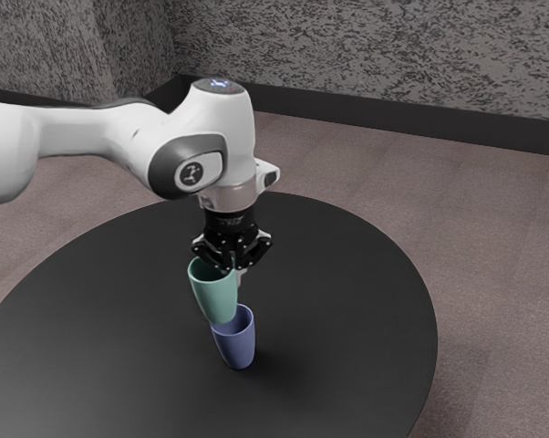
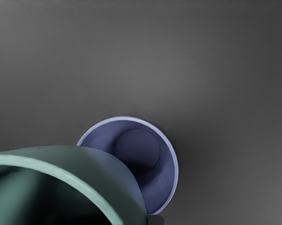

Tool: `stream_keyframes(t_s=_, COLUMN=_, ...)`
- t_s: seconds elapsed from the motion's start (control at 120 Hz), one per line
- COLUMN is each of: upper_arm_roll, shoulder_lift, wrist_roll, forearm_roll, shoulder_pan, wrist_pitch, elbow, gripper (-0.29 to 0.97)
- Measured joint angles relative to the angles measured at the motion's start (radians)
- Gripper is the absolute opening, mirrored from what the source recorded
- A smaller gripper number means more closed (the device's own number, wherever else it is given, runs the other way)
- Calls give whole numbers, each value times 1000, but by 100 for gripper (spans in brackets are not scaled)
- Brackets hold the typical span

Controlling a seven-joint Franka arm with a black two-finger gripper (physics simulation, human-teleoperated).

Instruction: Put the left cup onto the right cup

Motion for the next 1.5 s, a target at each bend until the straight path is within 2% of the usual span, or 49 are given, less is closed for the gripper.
stream_keyframes(t_s=1.5, upper_arm_roll=1, shoulder_lift=48, wrist_roll=-18, forearm_roll=-8, shoulder_pan=3, wrist_pitch=61, elbow=-6, gripper=-10)
